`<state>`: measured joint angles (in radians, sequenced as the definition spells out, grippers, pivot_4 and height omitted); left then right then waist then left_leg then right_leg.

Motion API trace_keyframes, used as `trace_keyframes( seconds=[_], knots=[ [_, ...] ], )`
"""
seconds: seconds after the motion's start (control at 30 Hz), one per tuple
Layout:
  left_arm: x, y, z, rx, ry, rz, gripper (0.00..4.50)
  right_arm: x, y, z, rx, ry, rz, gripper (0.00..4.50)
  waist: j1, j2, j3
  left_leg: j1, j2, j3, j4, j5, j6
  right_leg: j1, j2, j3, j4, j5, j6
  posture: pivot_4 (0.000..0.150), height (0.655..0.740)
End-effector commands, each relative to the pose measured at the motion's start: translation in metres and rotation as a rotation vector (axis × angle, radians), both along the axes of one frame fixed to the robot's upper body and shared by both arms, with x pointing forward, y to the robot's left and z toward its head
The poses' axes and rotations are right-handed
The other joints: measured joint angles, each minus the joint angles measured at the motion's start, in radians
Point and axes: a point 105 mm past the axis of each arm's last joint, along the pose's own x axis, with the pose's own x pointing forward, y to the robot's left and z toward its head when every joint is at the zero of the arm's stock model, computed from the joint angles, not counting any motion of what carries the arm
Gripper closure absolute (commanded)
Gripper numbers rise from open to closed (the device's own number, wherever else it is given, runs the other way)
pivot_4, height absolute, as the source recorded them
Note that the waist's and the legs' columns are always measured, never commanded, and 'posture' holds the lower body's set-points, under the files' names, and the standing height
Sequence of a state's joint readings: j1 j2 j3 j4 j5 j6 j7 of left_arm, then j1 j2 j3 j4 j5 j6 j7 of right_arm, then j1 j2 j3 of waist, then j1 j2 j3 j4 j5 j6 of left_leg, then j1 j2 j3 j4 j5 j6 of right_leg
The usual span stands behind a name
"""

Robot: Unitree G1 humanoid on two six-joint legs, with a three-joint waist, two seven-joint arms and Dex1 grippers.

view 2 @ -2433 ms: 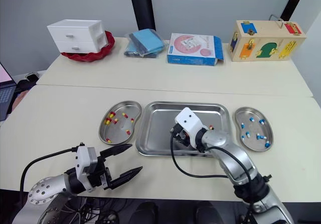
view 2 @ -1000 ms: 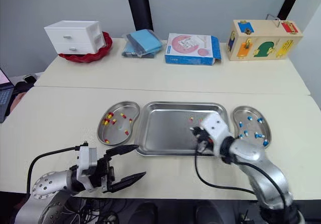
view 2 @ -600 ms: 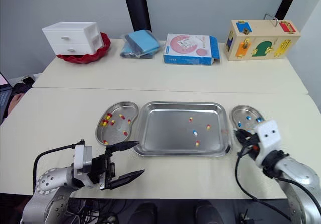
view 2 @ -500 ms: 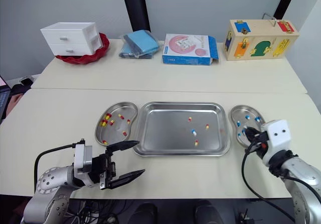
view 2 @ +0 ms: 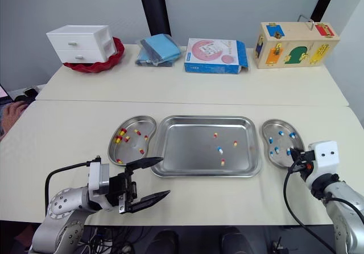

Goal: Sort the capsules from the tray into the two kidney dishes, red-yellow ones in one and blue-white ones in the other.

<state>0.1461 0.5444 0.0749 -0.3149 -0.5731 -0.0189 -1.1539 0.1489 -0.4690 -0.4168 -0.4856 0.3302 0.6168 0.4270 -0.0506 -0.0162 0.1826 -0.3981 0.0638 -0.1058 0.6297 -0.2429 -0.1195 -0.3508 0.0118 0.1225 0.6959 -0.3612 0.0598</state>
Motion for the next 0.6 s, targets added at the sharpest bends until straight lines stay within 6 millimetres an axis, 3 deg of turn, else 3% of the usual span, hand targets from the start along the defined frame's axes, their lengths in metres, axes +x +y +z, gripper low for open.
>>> trace_keyframes(
  seconds=[0.03, 0.27, 0.5, 0.6],
  knots=[
    [-0.002, -0.006, 0.010, -0.020, -0.033, -0.017, 0.00, 0.000, 0.003, 0.019, -0.017, -0.074, -0.003, 2.94, 0.000, 0.000, 0.000, 0.000, 0.000, 0.000, 0.000, 0.000, 0.000, 0.000, 0.000, 0.000, 0.000, 0.000, 0.000, 0.150, 0.7400],
    [0.002, -0.001, 0.013, -0.023, -0.018, 0.060, 0.00, -0.002, 0.016, 0.029, 0.011, -0.100, 0.049, 1.06, 0.000, 0.000, 0.000, 0.000, 0.000, 0.000, 0.000, 0.000, 0.000, 0.000, 0.000, 0.000, 0.000, 0.000, 0.000, 0.150, 0.7400],
    [0.004, 0.032, -0.001, 0.106, 0.130, 0.363, 0.00, -0.019, 0.033, 0.031, -0.152, -0.126, 0.269, 1.06, 0.001, 0.000, 0.000, 0.000, 0.000, 0.000, 0.000, 0.000, 0.000, 0.000, 0.000, 0.000, 0.000, 0.000, 0.000, 0.150, 0.7400],
    [-0.004, 0.053, -0.007, 0.173, 0.194, 0.469, 0.00, -0.030, 0.034, 0.018, -0.242, -0.065, 0.403, 1.06, 0.000, 0.000, 0.000, 0.000, 0.000, 0.000, 0.000, 0.000, 0.000, 0.000, 0.000, 0.000, -0.001, 0.000, 0.000, 0.150, 0.7400]
  ],
)
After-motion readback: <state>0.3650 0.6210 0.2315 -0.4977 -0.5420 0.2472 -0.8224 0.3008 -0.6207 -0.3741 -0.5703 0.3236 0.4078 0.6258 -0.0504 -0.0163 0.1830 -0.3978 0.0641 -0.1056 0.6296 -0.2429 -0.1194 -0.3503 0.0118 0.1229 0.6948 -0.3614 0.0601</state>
